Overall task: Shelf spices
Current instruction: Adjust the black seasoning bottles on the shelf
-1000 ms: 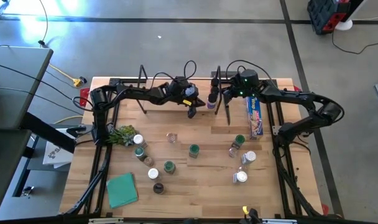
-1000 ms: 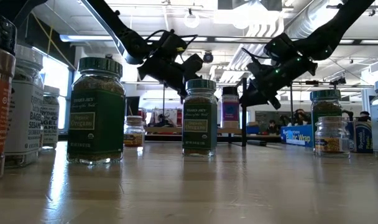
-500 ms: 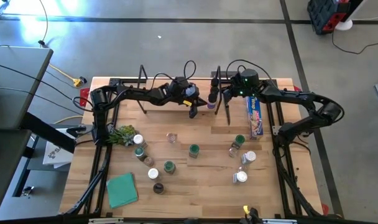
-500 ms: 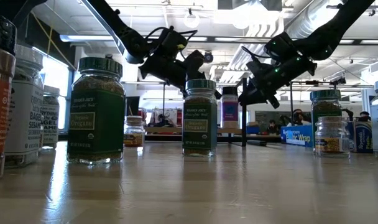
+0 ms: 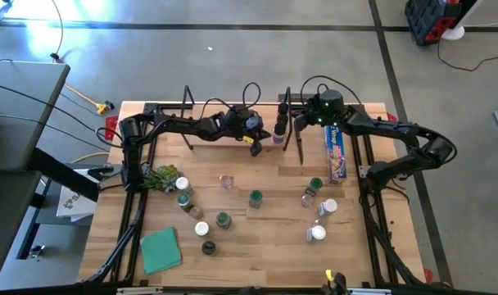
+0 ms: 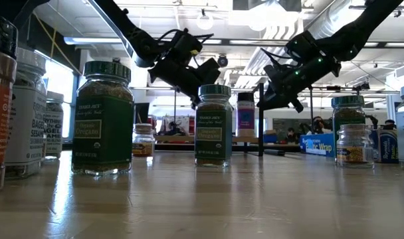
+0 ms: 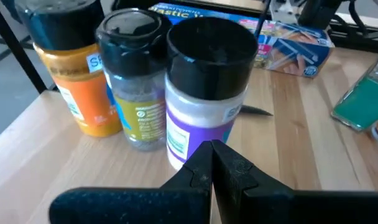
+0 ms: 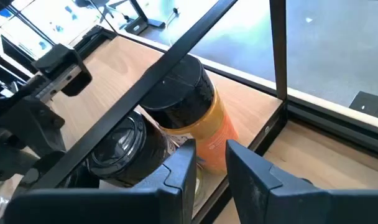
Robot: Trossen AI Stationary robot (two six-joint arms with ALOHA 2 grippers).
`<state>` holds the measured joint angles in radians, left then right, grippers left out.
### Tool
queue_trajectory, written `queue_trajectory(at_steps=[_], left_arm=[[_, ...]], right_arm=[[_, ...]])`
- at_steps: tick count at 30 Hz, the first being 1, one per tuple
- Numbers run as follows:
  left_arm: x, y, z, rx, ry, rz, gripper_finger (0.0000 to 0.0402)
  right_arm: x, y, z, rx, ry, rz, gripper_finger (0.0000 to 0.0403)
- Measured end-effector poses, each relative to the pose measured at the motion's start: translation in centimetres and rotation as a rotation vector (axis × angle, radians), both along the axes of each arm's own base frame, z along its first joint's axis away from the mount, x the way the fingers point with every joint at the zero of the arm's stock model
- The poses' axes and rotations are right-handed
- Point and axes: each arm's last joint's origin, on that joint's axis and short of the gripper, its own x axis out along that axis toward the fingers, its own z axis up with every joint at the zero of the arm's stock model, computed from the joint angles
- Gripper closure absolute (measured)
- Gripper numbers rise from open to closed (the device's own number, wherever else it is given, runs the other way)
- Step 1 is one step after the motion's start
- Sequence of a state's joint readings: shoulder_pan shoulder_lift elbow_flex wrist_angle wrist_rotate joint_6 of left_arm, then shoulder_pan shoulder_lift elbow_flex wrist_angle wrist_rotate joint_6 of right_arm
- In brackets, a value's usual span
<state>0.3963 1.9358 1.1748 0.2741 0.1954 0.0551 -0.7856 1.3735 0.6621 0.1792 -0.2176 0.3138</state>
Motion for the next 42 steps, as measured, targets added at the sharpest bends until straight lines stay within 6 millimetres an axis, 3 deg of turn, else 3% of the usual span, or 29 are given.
queue_trajectory(at_steps=[8, 20, 32, 42], left_arm=[[0.2, 0.1, 0.4, 0.006, -0.046, 0.012, 0.0401], [2.0, 0.7, -1.5, -0.031, -0.033, 0.014, 0.0401], [0.2, 1.3, -1.5, -0.013, 0.117, 0.003, 0.0401], [-0.5, 3.3, -1.2, -0.072, 0.017, 0.04, 0.0401]], right_arm=[[0.0, 0.1, -0.1, 0.01, 0.01, 0.001, 0.0323], [-0.1, 0.2, -0.4, 0.027, 0.033, 0.006, 0.0323], [-0.4, 2.1, -2.2, 0.058, 0.316, 0.005, 0.0323], [1.1, 3.1, -1.7, 0.008, 0.253, 0.082, 0.0323]])
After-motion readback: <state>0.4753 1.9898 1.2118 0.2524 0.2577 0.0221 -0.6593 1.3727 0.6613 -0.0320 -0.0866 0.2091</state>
